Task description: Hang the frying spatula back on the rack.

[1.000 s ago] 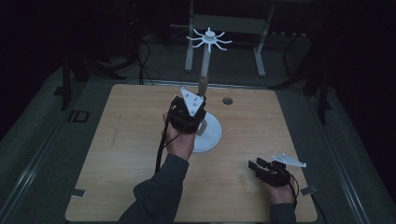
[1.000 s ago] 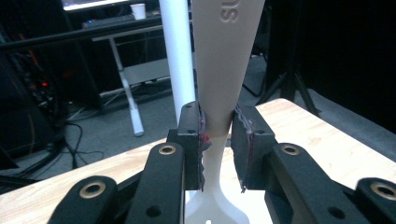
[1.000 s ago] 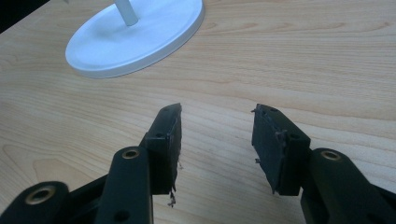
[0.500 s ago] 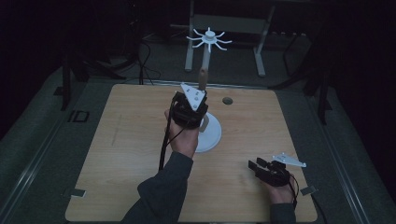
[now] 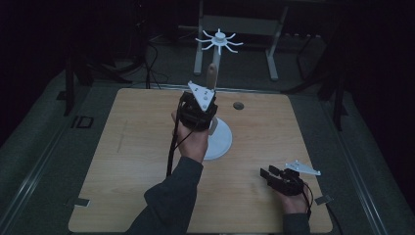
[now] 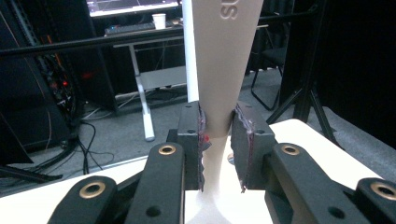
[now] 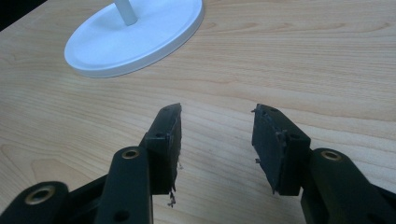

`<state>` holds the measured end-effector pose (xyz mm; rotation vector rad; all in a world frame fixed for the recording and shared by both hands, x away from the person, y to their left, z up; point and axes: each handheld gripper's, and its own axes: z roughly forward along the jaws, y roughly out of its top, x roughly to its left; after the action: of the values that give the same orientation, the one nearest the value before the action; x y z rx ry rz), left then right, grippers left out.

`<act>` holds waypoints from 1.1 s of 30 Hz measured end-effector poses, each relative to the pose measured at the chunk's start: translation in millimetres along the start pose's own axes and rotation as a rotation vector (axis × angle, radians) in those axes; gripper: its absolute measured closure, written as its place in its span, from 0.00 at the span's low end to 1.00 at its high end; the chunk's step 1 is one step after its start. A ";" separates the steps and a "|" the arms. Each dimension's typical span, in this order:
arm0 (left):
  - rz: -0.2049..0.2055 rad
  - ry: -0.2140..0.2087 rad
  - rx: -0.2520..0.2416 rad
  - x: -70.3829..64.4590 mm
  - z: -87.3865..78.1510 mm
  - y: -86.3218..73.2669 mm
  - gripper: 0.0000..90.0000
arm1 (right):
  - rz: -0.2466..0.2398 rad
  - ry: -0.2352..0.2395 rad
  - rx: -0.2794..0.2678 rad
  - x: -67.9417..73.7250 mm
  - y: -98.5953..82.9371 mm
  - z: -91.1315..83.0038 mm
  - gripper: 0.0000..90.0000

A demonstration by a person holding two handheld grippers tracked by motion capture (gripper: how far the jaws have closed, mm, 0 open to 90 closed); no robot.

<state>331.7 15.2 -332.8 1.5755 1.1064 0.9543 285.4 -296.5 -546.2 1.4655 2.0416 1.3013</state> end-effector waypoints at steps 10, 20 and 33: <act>0.012 0.025 0.001 -4.7 1.8 8.3 0.83 | 0.001 -0.001 0.000 0.5 -0.2 -0.4 0.58; 0.030 0.051 0.015 -7.4 9.0 16.4 0.83 | 0.004 -0.001 -0.001 0.3 -0.1 -0.8 0.58; 0.052 0.083 0.035 -9.3 18.6 25.0 0.83 | 0.005 0.001 -0.002 -0.1 -0.2 -1.1 0.58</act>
<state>351.7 -1.8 -313.8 1.6126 1.1496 1.0478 284.6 -297.2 -545.8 1.4707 2.0372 1.3059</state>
